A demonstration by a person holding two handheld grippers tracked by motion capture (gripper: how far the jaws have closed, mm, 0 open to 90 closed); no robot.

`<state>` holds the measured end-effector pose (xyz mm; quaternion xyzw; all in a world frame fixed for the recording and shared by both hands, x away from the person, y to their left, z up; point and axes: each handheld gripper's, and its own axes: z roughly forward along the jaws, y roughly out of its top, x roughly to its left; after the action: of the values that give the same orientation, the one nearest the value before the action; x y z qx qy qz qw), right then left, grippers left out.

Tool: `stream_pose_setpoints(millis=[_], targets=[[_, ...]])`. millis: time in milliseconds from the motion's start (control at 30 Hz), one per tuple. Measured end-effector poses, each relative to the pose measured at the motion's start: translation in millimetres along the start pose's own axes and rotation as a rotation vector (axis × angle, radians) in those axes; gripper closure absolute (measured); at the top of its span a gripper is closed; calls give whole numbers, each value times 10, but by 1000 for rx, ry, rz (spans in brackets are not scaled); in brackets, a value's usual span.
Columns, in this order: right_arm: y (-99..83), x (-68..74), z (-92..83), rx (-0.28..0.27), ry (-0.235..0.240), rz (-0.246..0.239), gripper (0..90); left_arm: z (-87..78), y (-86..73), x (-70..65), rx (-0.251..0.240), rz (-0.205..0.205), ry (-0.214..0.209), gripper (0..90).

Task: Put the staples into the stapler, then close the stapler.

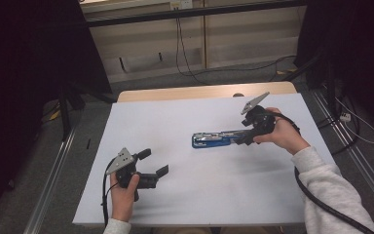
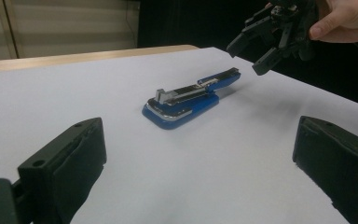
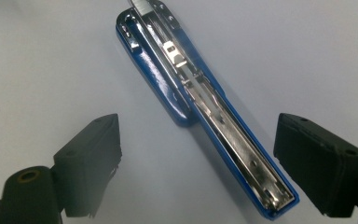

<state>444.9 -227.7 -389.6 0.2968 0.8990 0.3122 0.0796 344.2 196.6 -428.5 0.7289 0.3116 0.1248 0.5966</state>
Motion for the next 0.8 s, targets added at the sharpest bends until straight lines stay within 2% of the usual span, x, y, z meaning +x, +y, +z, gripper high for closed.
stream_pose_setpoints(millis=[67, 133, 400, 567, 667, 733, 800], targets=[[-46, 3, -17, -7, -9, 12, 144, 19, 7, 0, -1, -8, -13, 24], [-90, 10, -32, -21, -15, 12, 144, 47, 23, 2, -8, -11, -5, 20], [-223, 33, -86, -33, -35, 25, 144, 199, 68, 17, 21, -20, -10, 21], [-318, 6, -174, -56, -66, 56, 144, 295, 110, 17, 27, -30, 19, 21], [-389, -8, -243, -84, -85, 73, 162, 368, 123, 23, 56, -45, 31, 21], [-433, -12, -279, -87, -89, 88, 167, 434, 132, 24, 83, -50, 61, 21], [-476, -13, -311, -94, -108, 100, 206, 496, 139, 39, 109, -52, 66, 22]])
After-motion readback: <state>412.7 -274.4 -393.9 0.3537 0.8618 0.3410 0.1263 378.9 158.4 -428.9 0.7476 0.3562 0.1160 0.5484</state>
